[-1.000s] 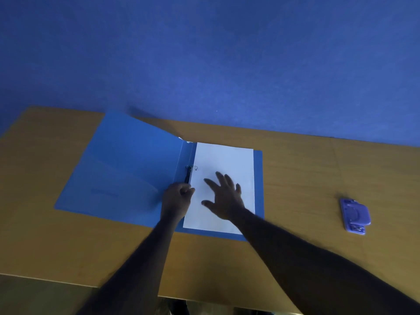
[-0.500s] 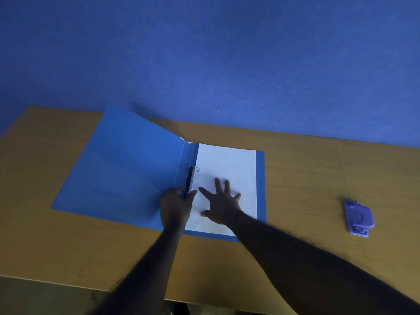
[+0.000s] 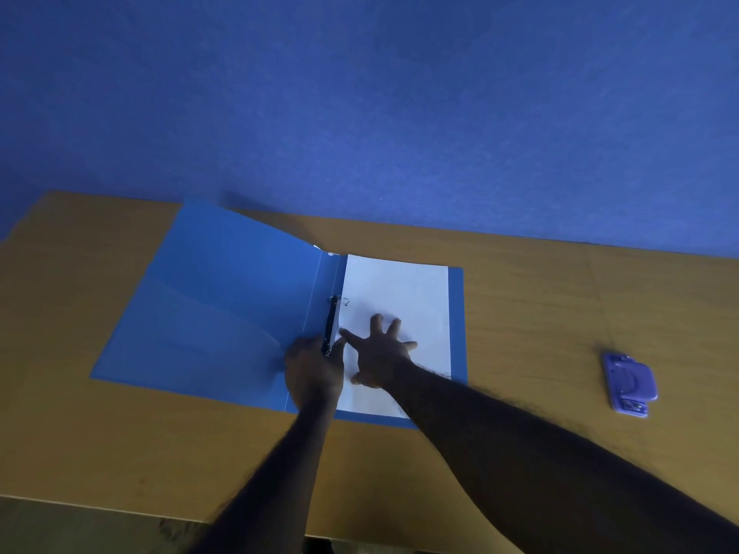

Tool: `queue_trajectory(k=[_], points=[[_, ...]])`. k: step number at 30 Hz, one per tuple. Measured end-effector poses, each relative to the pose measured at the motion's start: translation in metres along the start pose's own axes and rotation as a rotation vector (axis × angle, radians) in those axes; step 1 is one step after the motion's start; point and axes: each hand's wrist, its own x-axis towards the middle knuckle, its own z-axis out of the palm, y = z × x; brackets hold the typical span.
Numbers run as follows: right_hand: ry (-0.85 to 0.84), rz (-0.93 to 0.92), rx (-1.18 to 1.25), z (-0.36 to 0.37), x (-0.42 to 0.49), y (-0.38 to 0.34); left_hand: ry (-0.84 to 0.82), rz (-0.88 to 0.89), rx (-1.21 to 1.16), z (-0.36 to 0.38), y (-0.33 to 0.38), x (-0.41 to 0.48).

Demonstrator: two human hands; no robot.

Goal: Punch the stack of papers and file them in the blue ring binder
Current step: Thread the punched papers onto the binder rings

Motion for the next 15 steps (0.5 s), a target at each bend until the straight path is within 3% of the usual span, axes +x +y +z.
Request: queue_trajectory(k=[8, 15], points=[[0.010, 0.003, 0.010, 0.003, 0.001, 0.000, -0.048, 0.046, 0.029, 0.002, 0.001, 0.005], [0.032, -0.017, 0.033, 0.008, 0.002, 0.004, -0.133, -0.069, -0.065, -0.007, 0.004, 0.014]])
